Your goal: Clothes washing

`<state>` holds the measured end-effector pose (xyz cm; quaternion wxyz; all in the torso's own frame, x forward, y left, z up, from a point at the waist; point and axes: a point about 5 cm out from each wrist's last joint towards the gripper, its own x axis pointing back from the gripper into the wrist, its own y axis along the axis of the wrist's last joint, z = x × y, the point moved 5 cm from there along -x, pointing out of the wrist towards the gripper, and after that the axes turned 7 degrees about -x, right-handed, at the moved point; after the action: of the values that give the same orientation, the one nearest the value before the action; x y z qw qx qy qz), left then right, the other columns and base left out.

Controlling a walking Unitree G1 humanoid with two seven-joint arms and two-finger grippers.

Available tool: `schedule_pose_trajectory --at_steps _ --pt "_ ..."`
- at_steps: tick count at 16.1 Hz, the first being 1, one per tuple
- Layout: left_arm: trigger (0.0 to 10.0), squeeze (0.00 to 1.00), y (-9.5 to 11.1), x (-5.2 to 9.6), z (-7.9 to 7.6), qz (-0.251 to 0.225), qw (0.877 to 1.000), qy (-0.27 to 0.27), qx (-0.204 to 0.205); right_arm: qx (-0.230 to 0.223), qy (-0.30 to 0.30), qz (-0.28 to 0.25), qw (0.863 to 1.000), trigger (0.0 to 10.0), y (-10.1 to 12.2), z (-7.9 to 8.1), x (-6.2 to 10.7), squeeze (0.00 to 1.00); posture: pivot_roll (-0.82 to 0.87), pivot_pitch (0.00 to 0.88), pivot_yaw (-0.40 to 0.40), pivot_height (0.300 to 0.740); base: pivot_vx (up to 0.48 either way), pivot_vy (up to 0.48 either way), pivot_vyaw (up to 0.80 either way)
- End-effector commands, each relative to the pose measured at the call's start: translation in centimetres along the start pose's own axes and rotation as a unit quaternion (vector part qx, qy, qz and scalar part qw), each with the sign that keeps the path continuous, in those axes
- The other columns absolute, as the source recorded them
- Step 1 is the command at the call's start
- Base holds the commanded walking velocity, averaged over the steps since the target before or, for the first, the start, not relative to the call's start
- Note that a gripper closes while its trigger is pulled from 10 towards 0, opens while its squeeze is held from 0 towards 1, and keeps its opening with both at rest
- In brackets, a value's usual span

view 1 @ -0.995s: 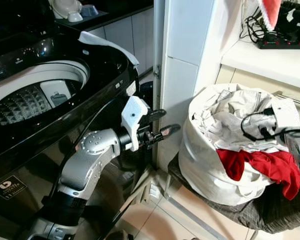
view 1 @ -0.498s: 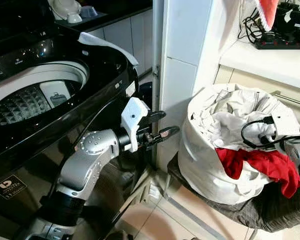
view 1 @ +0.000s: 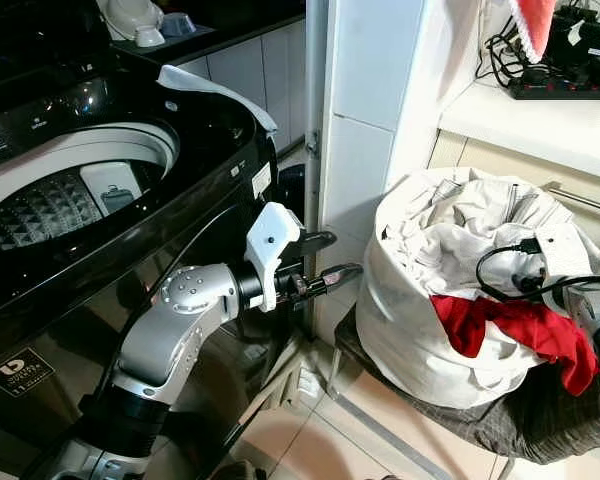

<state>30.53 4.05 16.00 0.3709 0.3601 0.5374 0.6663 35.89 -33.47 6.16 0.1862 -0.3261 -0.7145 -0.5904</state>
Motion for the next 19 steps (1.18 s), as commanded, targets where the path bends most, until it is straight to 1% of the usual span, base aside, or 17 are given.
schedule_pose_trajectory --at_steps 1,5,7,8,9,10,11,12,14,15,16,17,19 --pt "10.0 0.00 0.2 -0.1 0.3 0.001 1.000 0.004 -0.009 -0.009 0.010 -0.012 1.000 0.0 0.9 0.3 0.0 0.00 0.04 0.000 0.024 0.740 0.000 0.000 0.00" --pt "10.0 0.00 0.3 -0.2 0.3 0.002 1.000 0.004 -0.007 -0.019 0.013 -0.017 1.000 0.0 1.2 0.4 0.1 0.00 0.04 0.000 0.027 0.740 0.000 0.000 0.00" --pt "10.0 0.00 0.3 -0.2 0.4 0.001 1.000 0.007 -0.009 -0.029 0.026 -0.028 0.999 0.0 1.6 0.6 0.2 0.00 0.04 0.000 0.026 0.740 0.000 0.000 0.00" --pt "10.0 0.00 0.3 -0.1 0.6 0.001 1.000 0.013 -0.012 -0.032 0.033 -0.038 0.998 0.0 2.2 0.6 0.3 0.00 0.04 0.000 0.025 0.740 0.000 0.000 0.00" --pt "10.0 0.00 0.3 -0.1 0.9 0.000 1.000 0.020 -0.013 -0.047 0.044 -0.050 0.997 0.0 3.0 0.6 0.6 0.00 0.04 0.000 0.025 0.740 0.000 0.000 0.00" --pt "10.0 0.00 0.3 -0.1 1.2 0.001 0.999 0.030 -0.015 -0.105 0.080 -0.068 0.989 0.0 4.5 1.1 1.1 0.00 0.04 0.000 0.025 0.740 0.000 0.000 0.00" --pt "10.0 0.00 0.3 0.0 1.3 0.003 0.999 0.033 -0.016 -0.118 0.088 -0.072 0.986 0.0 4.9 1.3 1.2 0.00 0.04 0.000 0.025 0.740 0.000 0.000 0.00" --pt "10.0 0.00 0.3 -0.1 1.6 0.001 0.999 0.040 -0.019 -0.163 0.132 -0.104 0.972 0.0 7.0 2.1 2.0 0.00 0.04 0.000 0.029 0.740 0.000 0.000 0.00" --pt "10.0 0.00 0.6 -0.1 1.9 -0.004 0.999 0.049 -0.021 -0.188 0.169 -0.133 0.958 0.0 8.9 2.7 2.9 0.00 0.04 0.000 0.029 0.740 0.000 0.000 0.00" --pt "10.0 0.00 1.1 0.1 3.1 -0.014 0.996 0.079 -0.029 -0.166 0.238 -0.187 0.939 0.0 12.5 3.8 5.6 0.00 0.04 0.000 0.027 0.740 0.000 0.000 0.00" --pt "10.0 0.00 1.3 0.2 3.5 -0.014 0.995 0.087 -0.038 -0.124 0.264 -0.207 0.934 0.0 13.9 4.3 7.3 0.00 0.04 0.000 0.027 0.740 0.000 0.000 0.00" --pt "10.0 0.00 1.4 0.3 3.5 -0.013 0.995 0.088 -0.042 -0.107 0.272 -0.216 0.932 0.0 14.5 4.4 8.1 0.00 0.04 0.000 0.027 0.740 0.000 0.000 0.00" --pt "10.0 0.00 1.5 0.4 3.7 -0.014 0.995 0.089 -0.045 -0.102 0.283 -0.238 0.924 0.0 15.8 4.4 9.4 0.00 0.04 0.000 0.025 0.740 0.000 0.000 0.00"
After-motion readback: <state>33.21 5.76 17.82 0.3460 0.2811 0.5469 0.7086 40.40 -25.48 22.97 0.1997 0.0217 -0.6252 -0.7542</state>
